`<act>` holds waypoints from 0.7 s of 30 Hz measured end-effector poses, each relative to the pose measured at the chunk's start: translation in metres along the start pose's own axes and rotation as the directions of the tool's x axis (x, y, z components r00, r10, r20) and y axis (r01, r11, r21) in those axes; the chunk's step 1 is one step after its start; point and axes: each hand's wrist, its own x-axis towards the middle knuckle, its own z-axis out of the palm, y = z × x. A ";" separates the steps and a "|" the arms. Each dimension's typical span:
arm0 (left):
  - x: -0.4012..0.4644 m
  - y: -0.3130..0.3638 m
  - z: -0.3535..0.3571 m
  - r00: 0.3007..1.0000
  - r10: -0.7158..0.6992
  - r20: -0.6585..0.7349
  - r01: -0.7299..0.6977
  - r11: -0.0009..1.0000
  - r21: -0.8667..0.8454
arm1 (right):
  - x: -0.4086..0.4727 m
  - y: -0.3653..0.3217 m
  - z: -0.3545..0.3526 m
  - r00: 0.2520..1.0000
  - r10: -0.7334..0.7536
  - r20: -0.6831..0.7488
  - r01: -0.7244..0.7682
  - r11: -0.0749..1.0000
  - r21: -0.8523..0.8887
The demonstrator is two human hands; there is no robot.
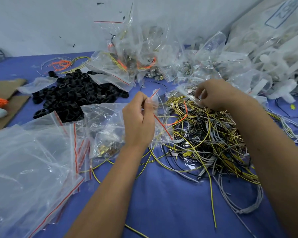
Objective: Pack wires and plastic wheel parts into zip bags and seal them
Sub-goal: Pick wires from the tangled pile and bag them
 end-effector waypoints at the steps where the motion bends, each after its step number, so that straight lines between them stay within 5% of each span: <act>1: 0.000 0.000 0.000 1.000 -0.005 -0.002 0.005 1.000 -0.006 | -0.001 0.001 -0.003 0.999 0.005 0.042 -0.005 1.000 0.000; 3: 0.000 -0.001 0.001 1.000 -0.009 -0.012 0.009 1.000 -0.014 | -0.004 0.002 -0.009 0.997 0.018 0.081 -0.019 1.000 0.016; 8: 0.000 0.000 0.000 1.000 -0.017 -0.017 0.017 1.000 -0.014 | 0.002 -0.001 -0.011 0.990 -0.050 -0.131 0.054 0.998 0.031; 14: -0.001 0.003 0.000 0.999 -0.019 -0.027 0.019 1.000 0.000 | 0.017 0.001 0.002 0.999 0.026 -0.039 -0.024 0.999 0.043; 18: -0.001 0.004 0.000 1.000 -0.015 -0.026 0.015 1.000 0.007 | 0.023 0.010 0.002 0.967 0.111 -0.230 -0.073 0.983 0.169; 21: -0.001 0.003 0.000 0.999 -0.015 -0.028 0.016 1.000 0.008 | 0.027 0.020 0.000 0.874 0.252 -0.415 -0.117 0.939 0.323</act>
